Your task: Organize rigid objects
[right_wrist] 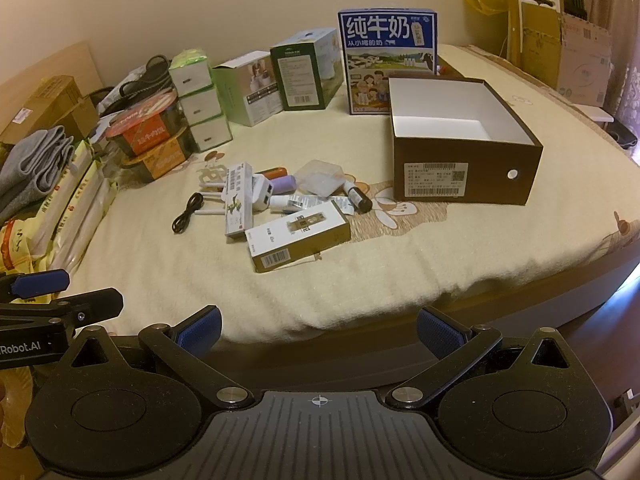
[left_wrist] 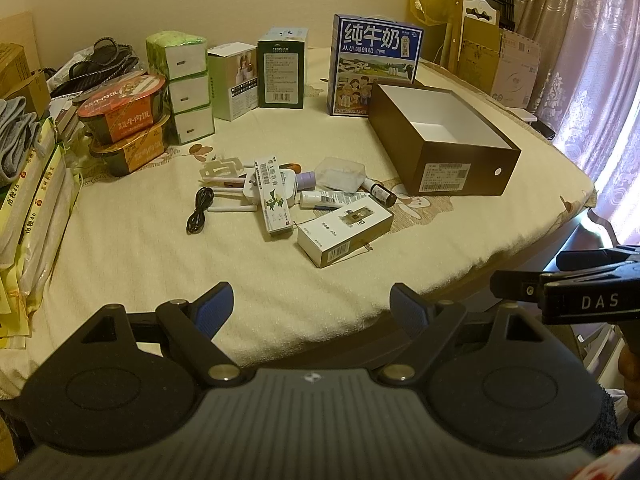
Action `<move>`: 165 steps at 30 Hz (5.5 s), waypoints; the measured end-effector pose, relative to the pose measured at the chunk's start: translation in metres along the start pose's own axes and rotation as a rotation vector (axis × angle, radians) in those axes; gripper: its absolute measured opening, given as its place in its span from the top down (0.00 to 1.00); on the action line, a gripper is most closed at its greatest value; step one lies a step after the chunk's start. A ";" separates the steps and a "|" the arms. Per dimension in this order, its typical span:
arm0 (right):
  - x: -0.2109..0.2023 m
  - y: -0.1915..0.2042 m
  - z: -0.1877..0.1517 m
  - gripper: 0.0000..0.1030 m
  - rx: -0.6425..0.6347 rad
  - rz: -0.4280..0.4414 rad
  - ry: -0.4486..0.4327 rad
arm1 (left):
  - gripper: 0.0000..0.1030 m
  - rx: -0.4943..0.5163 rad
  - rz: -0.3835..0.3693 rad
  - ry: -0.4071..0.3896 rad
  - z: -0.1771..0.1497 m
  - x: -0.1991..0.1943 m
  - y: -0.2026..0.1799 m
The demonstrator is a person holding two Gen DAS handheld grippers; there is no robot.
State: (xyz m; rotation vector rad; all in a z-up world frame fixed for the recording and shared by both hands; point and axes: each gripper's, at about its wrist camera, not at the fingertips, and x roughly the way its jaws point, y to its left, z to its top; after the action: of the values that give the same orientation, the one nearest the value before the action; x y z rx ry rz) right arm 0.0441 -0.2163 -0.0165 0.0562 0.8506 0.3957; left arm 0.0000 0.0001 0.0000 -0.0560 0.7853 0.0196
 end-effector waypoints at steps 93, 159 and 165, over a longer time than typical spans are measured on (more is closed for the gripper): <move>0.222 0.030 0.043 0.02 -0.057 0.034 0.180 | 0.20 -0.084 0.090 0.192 0.014 0.172 0.085; 0.288 -0.083 0.106 0.46 -0.033 -0.157 0.210 | 0.74 -0.032 0.076 0.193 0.061 0.314 0.182; 0.288 -0.084 0.105 0.45 -0.044 -0.143 0.230 | 0.75 -0.073 0.073 0.215 0.047 0.298 0.182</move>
State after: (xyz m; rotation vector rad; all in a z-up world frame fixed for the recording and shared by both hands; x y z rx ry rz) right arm 0.3192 -0.1782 -0.1719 -0.0923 1.0651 0.2899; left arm 0.2368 0.1836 -0.1857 -0.0996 1.0017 0.1125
